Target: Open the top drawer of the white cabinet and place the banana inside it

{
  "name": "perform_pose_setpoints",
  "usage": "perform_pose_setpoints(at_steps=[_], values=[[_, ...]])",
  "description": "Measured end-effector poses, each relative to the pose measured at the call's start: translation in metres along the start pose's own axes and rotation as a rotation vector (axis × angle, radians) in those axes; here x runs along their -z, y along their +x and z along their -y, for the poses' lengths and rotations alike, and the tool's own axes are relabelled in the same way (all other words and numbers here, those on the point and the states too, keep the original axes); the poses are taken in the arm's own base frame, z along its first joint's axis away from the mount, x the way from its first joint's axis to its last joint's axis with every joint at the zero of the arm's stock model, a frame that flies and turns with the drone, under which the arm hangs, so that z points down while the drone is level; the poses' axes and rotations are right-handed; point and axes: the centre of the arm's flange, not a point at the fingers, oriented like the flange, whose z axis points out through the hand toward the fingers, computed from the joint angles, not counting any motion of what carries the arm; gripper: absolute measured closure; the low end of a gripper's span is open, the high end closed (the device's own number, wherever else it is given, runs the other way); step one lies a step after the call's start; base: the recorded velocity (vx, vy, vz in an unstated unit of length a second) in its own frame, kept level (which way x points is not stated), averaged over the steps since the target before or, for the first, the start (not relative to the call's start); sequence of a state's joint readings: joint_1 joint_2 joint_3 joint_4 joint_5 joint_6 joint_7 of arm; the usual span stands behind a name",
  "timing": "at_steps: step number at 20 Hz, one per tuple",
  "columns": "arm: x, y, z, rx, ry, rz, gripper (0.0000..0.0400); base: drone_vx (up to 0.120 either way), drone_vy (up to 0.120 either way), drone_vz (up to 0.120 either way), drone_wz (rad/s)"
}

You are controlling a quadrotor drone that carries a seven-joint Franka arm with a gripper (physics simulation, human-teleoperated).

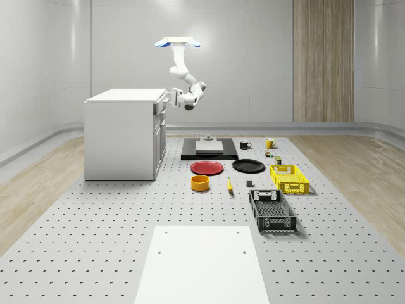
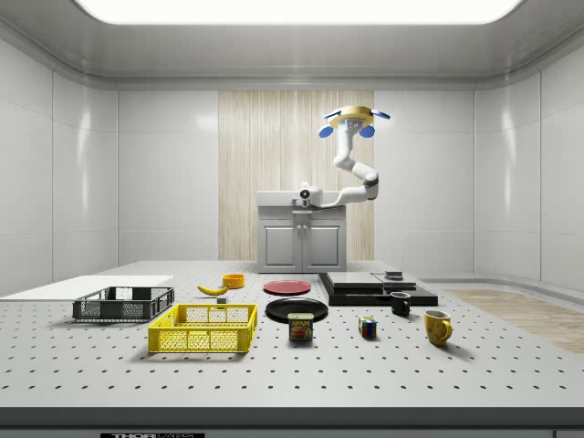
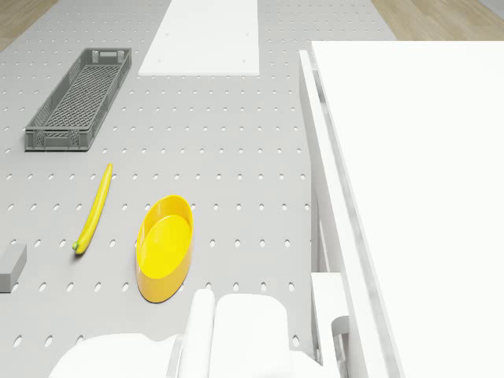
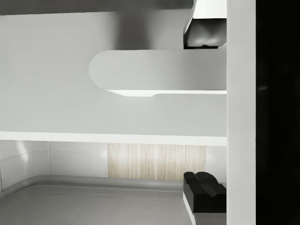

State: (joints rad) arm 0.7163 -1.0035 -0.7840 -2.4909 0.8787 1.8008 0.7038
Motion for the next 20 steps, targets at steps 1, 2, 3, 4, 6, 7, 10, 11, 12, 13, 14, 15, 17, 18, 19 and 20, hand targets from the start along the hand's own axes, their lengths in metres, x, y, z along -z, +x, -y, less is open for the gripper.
perform_pose_setpoints(at_steps=[1, 2, 3, 4, 6, 7, 10, 11, 12, 13, 14, 15, 17, 18, 19, 20], values=[[-0.001, -0.002, 0.002, -0.004, 0.009, -0.001, 0.0080, 0.000, 0.000, 0.000, 0.000], [-0.003, -0.001, 0.002, 0.018, 0.016, -0.003, 0.0079, 0.000, 0.000, 0.000, 0.000], [-0.004, -0.003, 0.003, -0.007, 0.020, -0.004, 0.0094, 0.000, 0.000, 0.000, 0.000], [-0.005, -0.005, 0.004, -0.013, 0.028, -0.003, 0.0128, 0.000, 0.000, 0.000, 0.000], [-0.006, -0.013, 0.009, -0.044, 0.042, -0.001, 0.0194, 0.000, 0.000, 0.000, 0.000], [-0.007, -0.013, 0.009, -0.042, 0.048, 0.001, 0.0216, 0.000, 0.000, 0.000, 0.000], [-0.008, -0.014, 0.011, -0.036, 0.061, 0.006, 0.0258, 0.000, 0.000, 0.000, 0.000], [-0.009, -0.014, 0.011, -0.035, 0.064, 0.007, 0.0266, 0.000, 0.000, 0.000, 0.000], [-0.009, -0.015, 0.011, -0.034, 0.067, 0.008, 0.0273, 0.000, 0.000, 0.000, 0.000], [-0.009, -0.015, 0.011, -0.033, 0.069, 0.009, 0.0277, 0.000, 0.000, 0.000, 0.000], [-0.009, -0.015, 0.011, -0.032, 0.070, 0.009, 0.0281, 0.000, 0.000, 0.000, 0.000], [-0.008, -0.015, 0.011, -0.032, 0.072, 0.010, 0.0284, 0.000, 0.000, 0.000, 0.000], [-0.004, -0.015, 0.011, -0.031, 0.074, 0.011, 0.0288, 0.000, 0.000, 0.000, 0.000], [-0.002, -0.015, 0.011, -0.030, 0.075, 0.011, 0.0289, 0.000, 0.000, 0.000, 0.000], [0.000, -0.015, 0.011, -0.030, 0.075, 0.011, 0.0290, 0.000, 0.000, 0.000, 0.000], [0.002, -0.015, 0.010, -0.029, 0.076, 0.011, 0.0289, 0.000, 0.000, 0.000, 0.000]])
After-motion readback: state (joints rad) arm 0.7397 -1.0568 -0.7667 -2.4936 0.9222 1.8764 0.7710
